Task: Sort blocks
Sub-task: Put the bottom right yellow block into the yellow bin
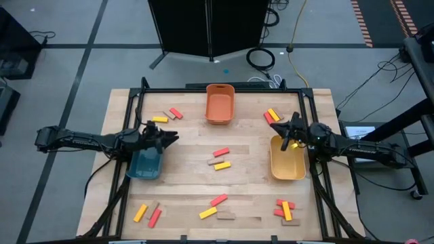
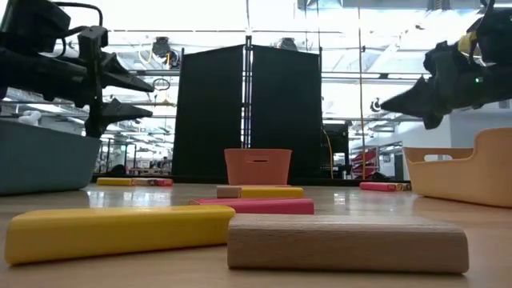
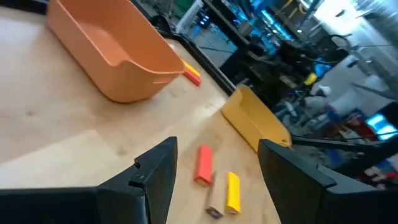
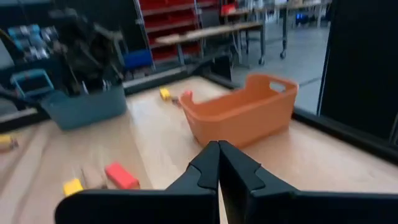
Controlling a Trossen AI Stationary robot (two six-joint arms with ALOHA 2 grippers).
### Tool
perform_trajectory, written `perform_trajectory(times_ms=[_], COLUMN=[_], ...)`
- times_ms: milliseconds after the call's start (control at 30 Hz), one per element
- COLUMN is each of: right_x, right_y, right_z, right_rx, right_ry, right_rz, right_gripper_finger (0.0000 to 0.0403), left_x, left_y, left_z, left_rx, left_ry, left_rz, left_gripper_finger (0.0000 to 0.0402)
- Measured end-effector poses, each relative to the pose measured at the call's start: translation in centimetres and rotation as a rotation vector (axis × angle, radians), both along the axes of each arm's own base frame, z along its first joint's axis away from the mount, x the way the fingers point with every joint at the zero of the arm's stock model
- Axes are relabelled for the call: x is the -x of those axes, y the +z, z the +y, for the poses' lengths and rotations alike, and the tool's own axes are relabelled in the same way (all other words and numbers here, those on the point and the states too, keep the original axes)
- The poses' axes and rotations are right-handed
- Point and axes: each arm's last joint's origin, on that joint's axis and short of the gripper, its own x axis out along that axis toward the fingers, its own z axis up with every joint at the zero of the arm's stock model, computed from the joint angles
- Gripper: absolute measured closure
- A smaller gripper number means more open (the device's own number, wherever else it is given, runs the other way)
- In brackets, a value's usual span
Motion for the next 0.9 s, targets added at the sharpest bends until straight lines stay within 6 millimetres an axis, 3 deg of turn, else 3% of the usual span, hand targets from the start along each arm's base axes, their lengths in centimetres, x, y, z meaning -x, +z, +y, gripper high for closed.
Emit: perform_trajectory(times_ms=[367, 533, 633, 733, 900], right_x=[0.0, 0.1, 0.0, -0.2, -1.2], right_y=[1.6, 2.8, 4.2, 6.1, 9.5], right_z=[0.0, 0.1, 0.0, 0.0, -0.3], right_rx=[0.056, 0.08, 0.077, 0.059, 0.013], right_ry=[0.008, 0.007, 0.007, 0.007, -0.001], right_rz=[-0.15, -0.23, -0.227, -0.157, 0.029], right_gripper_finger=[0.0403, 0.0401, 0.0388, 0.0365, 0.0321], left_x=[-0.1, -0.9, -0.8, -0.5, -2.0], left_y=[0.4, 5.7, 9.3, 12.1, 13.1], left_z=[0.0, -0.5, -0.6, -0.2, 0.2], left_rx=[-0.091, -0.267, -0.359, -0.45, -0.615], left_ry=[-0.023, -0.219, -0.249, -0.161, -0.083], left_rz=[0.017, -0.061, 0.067, 0.231, 0.371], left_gripper_finger=[0.0181, 0.0181, 0.0181, 0.0181, 0.0181])
